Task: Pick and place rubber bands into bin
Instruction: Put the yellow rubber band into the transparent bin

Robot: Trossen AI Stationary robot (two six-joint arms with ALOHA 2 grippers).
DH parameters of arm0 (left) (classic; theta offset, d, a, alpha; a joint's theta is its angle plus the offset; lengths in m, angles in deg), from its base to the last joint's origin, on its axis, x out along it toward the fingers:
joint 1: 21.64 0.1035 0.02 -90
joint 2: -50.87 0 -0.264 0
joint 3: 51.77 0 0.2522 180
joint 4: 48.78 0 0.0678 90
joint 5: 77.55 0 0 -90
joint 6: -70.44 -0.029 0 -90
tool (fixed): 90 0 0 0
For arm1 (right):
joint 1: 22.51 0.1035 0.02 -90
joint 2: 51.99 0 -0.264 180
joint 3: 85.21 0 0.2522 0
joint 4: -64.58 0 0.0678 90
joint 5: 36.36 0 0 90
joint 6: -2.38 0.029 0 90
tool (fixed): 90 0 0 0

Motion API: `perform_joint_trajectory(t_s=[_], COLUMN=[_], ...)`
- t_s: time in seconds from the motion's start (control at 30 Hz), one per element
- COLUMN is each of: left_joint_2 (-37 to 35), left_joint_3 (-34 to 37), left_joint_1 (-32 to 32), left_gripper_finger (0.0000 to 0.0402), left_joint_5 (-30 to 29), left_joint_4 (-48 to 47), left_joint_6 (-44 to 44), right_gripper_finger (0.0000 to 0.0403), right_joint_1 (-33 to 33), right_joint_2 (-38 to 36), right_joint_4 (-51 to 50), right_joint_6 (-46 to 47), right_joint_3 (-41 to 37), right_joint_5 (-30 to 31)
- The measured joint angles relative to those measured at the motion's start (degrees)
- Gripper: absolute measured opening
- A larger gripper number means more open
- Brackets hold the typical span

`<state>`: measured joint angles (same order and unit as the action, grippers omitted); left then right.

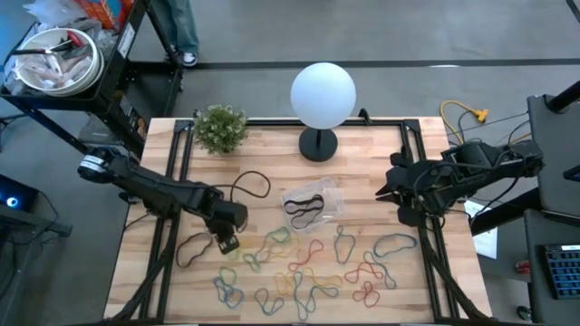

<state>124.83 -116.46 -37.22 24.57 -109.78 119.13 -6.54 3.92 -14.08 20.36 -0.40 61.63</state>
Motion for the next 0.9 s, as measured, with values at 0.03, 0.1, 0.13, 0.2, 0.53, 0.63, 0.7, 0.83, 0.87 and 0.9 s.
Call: perform_joint_trajectory(t_s=[0.03,0.1,0.13,0.2,0.53,0.63,0.7,0.83,0.87,0.9], left_joint_2=[-0.28,-1.00,-1.35,-2.18,-5.64,-5.64,-4.96,-2.66,-2.08,-1.34], left_joint_3=[0.02,0.02,0.02,0.02,-0.16,-0.16,-0.16,-0.17,-0.27,-0.25], left_joint_1=[-0.02,-0.05,-0.08,-0.12,0.28,0.70,1.23,2.73,3.19,3.53], left_gripper_finger=[0.0000,0.0000,0.0000,0.0000,0.0000,0.0000,0.0000,0.0000,0.0000,0.0000], left_joint_5=[-0.40,-0.75,-0.83,-1.89,-19.25,-25.23,-27.77,-28.91,-28.90,-28.94], left_joint_4=[2.45,9.62,13.25,20.22,39.15,43.33,46.12,51.59,52.57,53.41], left_joint_6=[-1.04,-3.96,-5.59,-8.75,-24.13,-28.47,-31.04,-34.26,-34.59,-34.76], right_gripper_finger=[0.0056,0.0056,0.0056,0.0056,0.0056,0.0057,0.0057,0.0057,0.0057,0.0057], right_joint_1=[0.02,0.02,0.01,0.02,0.02,0.02,0.02,0.02,0.02,0.02], right_joint_2=[0.10,0.32,0.43,0.48,0.58,0.58,0.56,0.56,0.56,0.56], right_joint_4=[0.04,0.15,0.33,0.37,0.48,0.48,0.48,0.50,0.50,0.50], right_joint_6=[-0.18,-0.39,-0.40,-0.41,-0.65,-0.91,-1.26,-1.64,-1.68,-1.70], right_joint_3=[0.00,-0.04,-0.04,-0.04,-0.04,-0.04,-0.04,-0.04,-0.07,-0.07], right_joint_5=[-0.02,-0.02,0.00,-0.02,0.00,0.00,0.00,0.05,0.11,0.15])
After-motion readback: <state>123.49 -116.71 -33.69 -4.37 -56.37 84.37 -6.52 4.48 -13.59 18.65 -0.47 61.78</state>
